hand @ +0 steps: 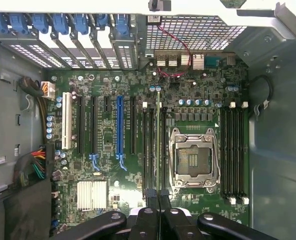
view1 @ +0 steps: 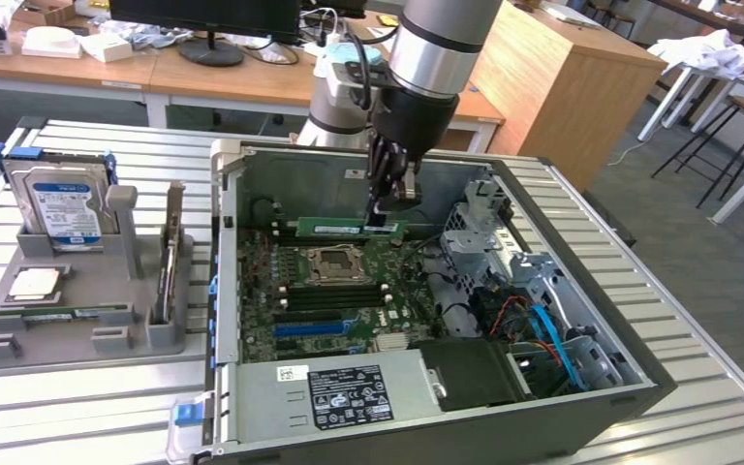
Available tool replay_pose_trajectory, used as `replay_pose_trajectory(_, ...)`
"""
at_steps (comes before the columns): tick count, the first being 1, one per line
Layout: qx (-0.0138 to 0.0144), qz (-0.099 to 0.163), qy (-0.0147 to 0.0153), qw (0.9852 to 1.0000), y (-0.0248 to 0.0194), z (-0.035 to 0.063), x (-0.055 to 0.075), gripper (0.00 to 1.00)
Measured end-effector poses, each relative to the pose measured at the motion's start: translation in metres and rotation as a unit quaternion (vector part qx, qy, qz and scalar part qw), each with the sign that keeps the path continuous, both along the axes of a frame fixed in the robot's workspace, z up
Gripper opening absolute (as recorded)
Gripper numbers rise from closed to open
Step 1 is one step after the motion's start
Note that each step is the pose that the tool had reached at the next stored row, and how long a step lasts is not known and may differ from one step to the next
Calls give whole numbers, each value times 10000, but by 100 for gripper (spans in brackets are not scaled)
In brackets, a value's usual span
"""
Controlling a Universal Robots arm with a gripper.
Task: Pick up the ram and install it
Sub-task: 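Insert the ram into the slot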
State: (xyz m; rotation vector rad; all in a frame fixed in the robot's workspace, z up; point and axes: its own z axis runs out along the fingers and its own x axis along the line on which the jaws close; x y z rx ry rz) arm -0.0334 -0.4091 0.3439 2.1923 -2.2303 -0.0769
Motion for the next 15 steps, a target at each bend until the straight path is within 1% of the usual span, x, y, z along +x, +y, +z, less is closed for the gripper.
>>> replay_pose_trajectory(7,0,1,0,10000,-1,-13,0,11)
replay_pose_trajectory(15,0,1,0,10000,-1,-100,0,11)
